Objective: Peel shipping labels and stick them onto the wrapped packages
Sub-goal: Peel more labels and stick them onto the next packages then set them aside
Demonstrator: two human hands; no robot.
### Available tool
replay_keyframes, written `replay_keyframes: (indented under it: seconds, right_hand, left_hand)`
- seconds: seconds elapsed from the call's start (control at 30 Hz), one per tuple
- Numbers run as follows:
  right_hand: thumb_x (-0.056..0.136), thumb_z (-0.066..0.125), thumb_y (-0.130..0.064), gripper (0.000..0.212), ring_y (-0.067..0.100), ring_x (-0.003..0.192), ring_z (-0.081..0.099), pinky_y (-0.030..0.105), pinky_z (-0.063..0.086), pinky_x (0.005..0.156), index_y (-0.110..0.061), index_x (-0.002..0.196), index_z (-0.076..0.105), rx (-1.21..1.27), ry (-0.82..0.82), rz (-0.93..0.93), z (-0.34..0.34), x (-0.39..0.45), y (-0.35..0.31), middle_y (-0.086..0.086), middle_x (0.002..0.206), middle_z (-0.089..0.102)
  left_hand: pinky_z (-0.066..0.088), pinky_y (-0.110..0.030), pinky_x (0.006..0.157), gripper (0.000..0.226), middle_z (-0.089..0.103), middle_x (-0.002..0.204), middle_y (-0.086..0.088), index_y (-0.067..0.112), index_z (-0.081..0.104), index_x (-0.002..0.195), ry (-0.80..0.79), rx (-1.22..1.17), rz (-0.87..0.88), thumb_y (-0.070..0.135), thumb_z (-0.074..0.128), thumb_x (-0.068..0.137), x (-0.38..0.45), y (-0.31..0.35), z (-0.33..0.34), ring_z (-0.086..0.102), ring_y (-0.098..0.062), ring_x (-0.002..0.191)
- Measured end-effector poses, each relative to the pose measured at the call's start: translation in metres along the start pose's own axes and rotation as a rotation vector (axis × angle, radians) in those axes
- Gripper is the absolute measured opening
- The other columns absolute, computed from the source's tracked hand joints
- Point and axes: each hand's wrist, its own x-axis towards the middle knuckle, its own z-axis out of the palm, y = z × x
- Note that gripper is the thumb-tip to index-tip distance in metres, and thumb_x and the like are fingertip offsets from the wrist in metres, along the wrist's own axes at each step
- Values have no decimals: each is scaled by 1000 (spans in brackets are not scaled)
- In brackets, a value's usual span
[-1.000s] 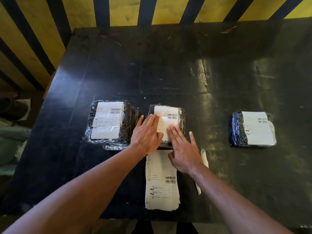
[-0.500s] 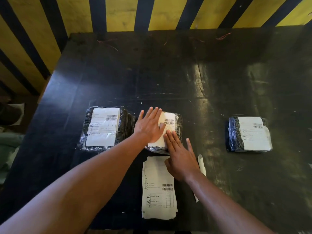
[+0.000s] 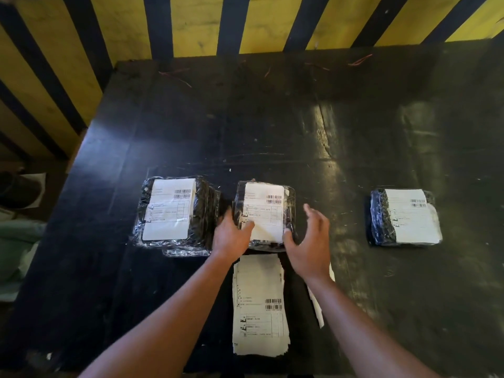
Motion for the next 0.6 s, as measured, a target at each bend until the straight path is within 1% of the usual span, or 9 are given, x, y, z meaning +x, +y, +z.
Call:
replay_keyframes:
  seconds: [0.07,0.13,0.17,0.2,0.3,0.4,0.47,0.53,0.6]
  right_hand:
    - [94,74,-38,72,25,133,56,36,54,100,-15,155,43,63,-107,259,-1,11,-11,9,151,52]
    - [94,76,-37,55,20,110,65,21,53,75,-12,140,58,116,-252,394,-2,20,-21,5,134,67]
    - [94,77,-35,49,17,100,64,16,47,64,-10,133,62,137,-260,421,-3,23,-24,0,124,69]
    - [93,78,-33,47,15,95,61,15,42,58,-10,131,62,177,-241,445,-3,27,-25,-4,116,66]
    - [86,84,-38,49,12,92,70,19,50,61,-10,123,65,365,-200,544,-7,39,-27,-2,113,72]
    - [82,88,-40,36,14,88,75,23,53,65,-13,102,73,467,-188,557,-18,56,-35,5,99,79]
    - [85,86,-36,26,12,83,73,24,50,64,-14,93,75,475,-178,522,-27,60,-39,3,93,79]
    - [85,87,-33,24,13,84,75,26,56,68,-16,97,75,506,-152,497,-38,62,-40,3,95,80]
    - [83,88,-32,31,17,90,77,35,64,80,-18,106,73,533,-116,482,-50,64,-33,4,100,79]
  left_hand:
    - [50,-32,95,50,64,146,-5,16,49,152,-7,-141,-48,30,62,105,-8,-1,-1,62,-16,113]
    - [51,-36,100,53,65,146,-6,15,48,154,2,-197,-74,26,65,105,-12,2,-5,64,-20,121]
    - [51,-37,102,57,63,147,-7,14,45,156,9,-208,-82,26,66,104,-12,4,-7,63,-23,126]
    - [52,-36,99,59,63,147,-7,14,44,157,9,-217,-85,27,67,104,-11,7,-10,63,-23,126]
    - [53,-25,79,55,69,134,-3,17,51,150,-3,-295,-56,34,69,101,-4,17,-21,68,-10,99]
    - [56,-31,85,53,70,121,3,18,56,144,6,-367,-48,40,72,99,3,32,-31,67,-8,96]
    - [50,-26,78,49,66,111,8,19,58,141,9,-386,-26,39,72,99,4,43,-32,62,-3,91]
    - [48,-26,81,45,66,112,9,21,58,138,6,-410,-12,37,73,99,2,53,-28,62,-6,93]
    - [49,-31,87,40,70,122,4,24,58,132,-6,-412,9,35,75,98,0,61,-20,65,-7,97]
